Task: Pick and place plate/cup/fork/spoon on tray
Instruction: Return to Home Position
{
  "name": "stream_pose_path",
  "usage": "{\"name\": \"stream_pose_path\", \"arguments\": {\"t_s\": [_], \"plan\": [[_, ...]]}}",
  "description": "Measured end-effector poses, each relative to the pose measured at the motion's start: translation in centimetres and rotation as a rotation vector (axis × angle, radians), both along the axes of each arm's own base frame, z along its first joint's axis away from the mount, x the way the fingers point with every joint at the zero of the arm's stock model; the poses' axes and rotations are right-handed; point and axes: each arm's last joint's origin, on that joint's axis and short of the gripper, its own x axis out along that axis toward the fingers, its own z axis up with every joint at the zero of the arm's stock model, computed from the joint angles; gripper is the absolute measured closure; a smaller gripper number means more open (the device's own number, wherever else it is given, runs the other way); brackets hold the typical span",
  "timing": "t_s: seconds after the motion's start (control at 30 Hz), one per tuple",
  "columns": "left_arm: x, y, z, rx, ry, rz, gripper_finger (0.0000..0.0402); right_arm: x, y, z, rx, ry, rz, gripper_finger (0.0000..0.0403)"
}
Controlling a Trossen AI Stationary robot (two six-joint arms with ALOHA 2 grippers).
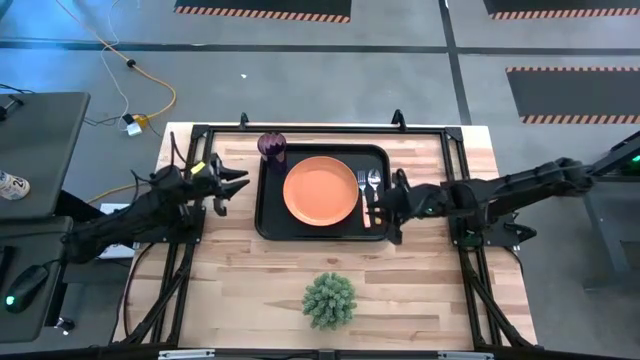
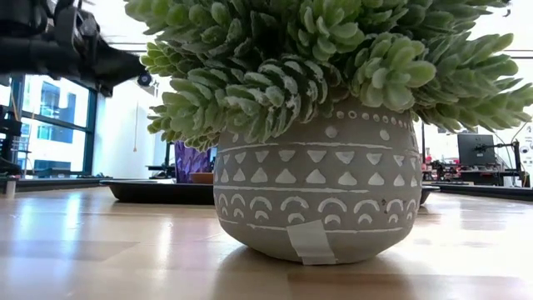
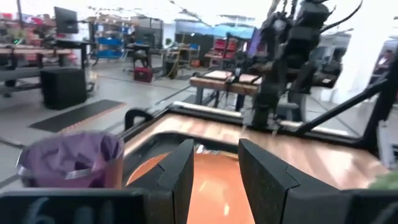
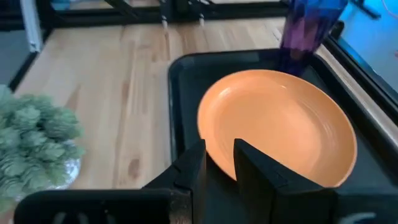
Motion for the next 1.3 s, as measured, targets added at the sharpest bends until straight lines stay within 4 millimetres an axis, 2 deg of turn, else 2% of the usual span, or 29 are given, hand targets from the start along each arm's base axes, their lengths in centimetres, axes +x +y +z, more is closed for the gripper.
{"name": "stream_pose_path", "arguments": {"t_s": [0.27, 0.6, 0.9, 1.1, 1.3], "plan": [[0.2, 0.4, -2.7, 0.009, 0.082, 0.085, 0.0284, -2.3, 0.9, -2.4, -0.004, -0.132, 0.026, 0.0327], [0.2, 0.4, -2.7, 0.037, 0.091, 0.103, 0.0284, -5.1, 0.4, -6.2, 0.013, -0.238, 0.007, 0.0327], [0.3, 0.2, -2.7, 0.037, 0.094, 0.033, 0.0284, -8.1, -0.6, -8.9, -0.004, -0.365, -0.04, 0.0327], [0.3, 0.2, -2.8, 0.037, 0.095, 0.033, 0.0284, -9.6, -0.9, -9.0, 0.022, -0.487, -0.01, 0.0327], [0.3, 0.2, -2.8, 0.06, 0.104, 0.036, 0.0284, -10.4, -1.1, -8.9, -0.029, -0.497, 0.006, 0.0327]]}}
